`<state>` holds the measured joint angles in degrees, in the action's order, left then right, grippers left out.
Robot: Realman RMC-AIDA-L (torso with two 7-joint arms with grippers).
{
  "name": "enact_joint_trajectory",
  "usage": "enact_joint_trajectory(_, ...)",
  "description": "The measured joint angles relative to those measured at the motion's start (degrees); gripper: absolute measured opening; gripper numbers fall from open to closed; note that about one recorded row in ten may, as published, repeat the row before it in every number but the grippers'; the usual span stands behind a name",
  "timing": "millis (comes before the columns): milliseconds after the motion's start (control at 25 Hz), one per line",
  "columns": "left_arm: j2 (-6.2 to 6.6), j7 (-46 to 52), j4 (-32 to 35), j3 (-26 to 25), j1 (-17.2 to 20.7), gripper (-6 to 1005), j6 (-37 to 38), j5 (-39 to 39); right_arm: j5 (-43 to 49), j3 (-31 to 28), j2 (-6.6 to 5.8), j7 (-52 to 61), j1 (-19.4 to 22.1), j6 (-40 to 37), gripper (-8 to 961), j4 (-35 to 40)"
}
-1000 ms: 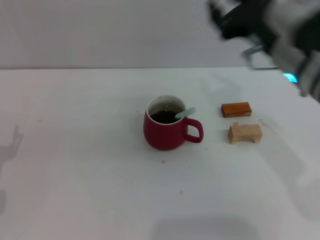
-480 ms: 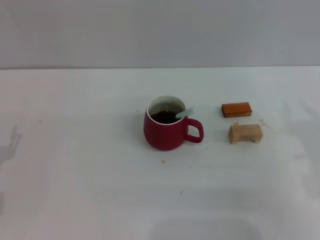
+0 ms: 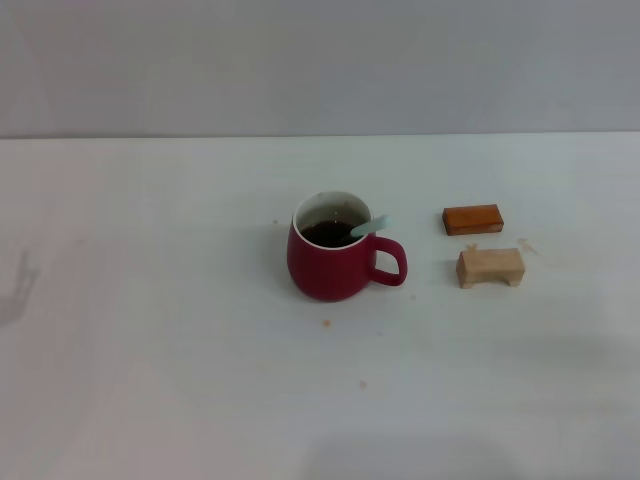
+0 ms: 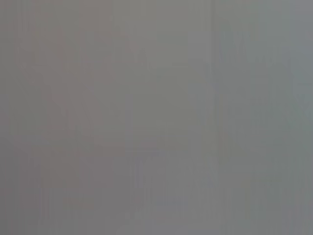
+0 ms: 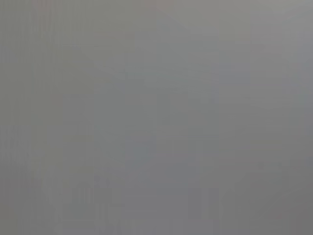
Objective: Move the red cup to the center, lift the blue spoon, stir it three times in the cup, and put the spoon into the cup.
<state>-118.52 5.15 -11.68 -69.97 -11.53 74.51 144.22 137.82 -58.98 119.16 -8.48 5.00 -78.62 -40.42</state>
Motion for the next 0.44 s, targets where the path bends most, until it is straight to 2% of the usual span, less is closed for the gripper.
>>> enact_joint_trajectory(440, 0.05, 0.0, -0.1, -0.2, 0.4, 846, 0.0, 0.0, -0.5, 2.5, 0.04, 0.0, -0.1, -2.3, 633, 1.1)
